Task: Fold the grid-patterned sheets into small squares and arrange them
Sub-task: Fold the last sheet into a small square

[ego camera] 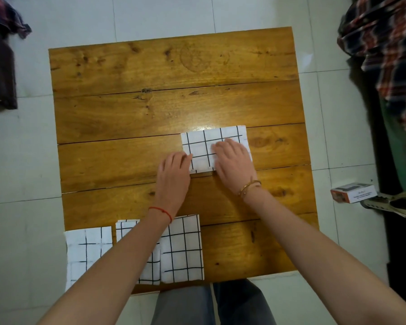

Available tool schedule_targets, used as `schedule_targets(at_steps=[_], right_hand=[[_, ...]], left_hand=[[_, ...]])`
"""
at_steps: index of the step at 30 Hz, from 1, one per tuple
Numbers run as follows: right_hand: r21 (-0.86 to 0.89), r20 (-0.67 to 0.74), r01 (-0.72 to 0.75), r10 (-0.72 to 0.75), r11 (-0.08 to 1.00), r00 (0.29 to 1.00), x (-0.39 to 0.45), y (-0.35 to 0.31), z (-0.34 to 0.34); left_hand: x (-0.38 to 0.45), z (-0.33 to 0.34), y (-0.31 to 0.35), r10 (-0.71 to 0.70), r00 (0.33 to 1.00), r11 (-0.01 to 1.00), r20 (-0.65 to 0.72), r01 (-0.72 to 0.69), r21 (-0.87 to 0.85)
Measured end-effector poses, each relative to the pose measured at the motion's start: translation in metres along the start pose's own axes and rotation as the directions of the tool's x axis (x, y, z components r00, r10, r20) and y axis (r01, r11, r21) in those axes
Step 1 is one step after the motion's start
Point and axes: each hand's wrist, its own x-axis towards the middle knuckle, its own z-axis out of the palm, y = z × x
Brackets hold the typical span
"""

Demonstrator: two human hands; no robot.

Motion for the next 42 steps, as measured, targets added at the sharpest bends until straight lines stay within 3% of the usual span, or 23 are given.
schedule_targets(at_steps=[5, 10, 15, 19, 23, 26, 33, 38, 42], right_hand=[[-0.014, 0.068, 0.126, -0.125, 0.992, 0.99, -0.016, -0.031, 0.027], [-0.089, 0.116, 0.069, -0.059, 0.994, 0.992, -0.034, -0.012, 0.026], [-0.1, 0.024, -0.112, 0.115, 0.989, 0.993, -0.059, 0.039, 0.014], [-0.074, -0.024, -0.162, 0.16, 0.984, 0.987, -0.057, 0.053, 0.011], [0.002, -0.138, -0.219, 0.217, 0.976, 0.966, -0.023, 0.05, -0.004], [0.046, -0.169, -0.205, 0.21, 0.978, 0.963, 0.017, 0.045, -0.021], [0.041, 0.011, -0.112, 0.112, 0.993, 0.994, 0.081, 0.028, -0.026], [-0.015, 0.041, -0.138, 0.139, 0.99, 0.989, 0.085, 0.024, -0.012], [0.153, 0.146, -0.17, 0.148, 0.973, 0.978, 0.076, 0.034, -0.012]], left_hand=[[-0.031, 0.011, 0.005, -0.013, 0.993, 0.997, 0.119, 0.005, 0.072], [-0.035, 0.011, 0.008, -0.046, 0.984, 0.99, 0.17, 0.022, 0.136], [-0.035, 0.011, 0.008, -0.059, 0.975, 0.988, 0.214, 0.027, 0.149], [-0.032, 0.011, 0.009, -0.063, 0.978, 0.993, 0.197, 0.042, 0.112], [-0.024, 0.009, 0.009, -0.213, 0.975, 0.974, 0.069, 0.218, -0.068], [-0.009, 0.006, 0.009, -0.423, 0.905, 0.883, 0.052, 0.424, -0.201], [0.013, 0.014, 0.013, -0.535, 0.838, 0.814, 0.105, 0.545, -0.2], [0.018, 0.016, 0.02, -0.52, 0.845, 0.81, 0.128, 0.535, -0.24], [0.019, 0.014, 0.019, -0.533, 0.832, 0.762, 0.155, 0.551, -0.34]])
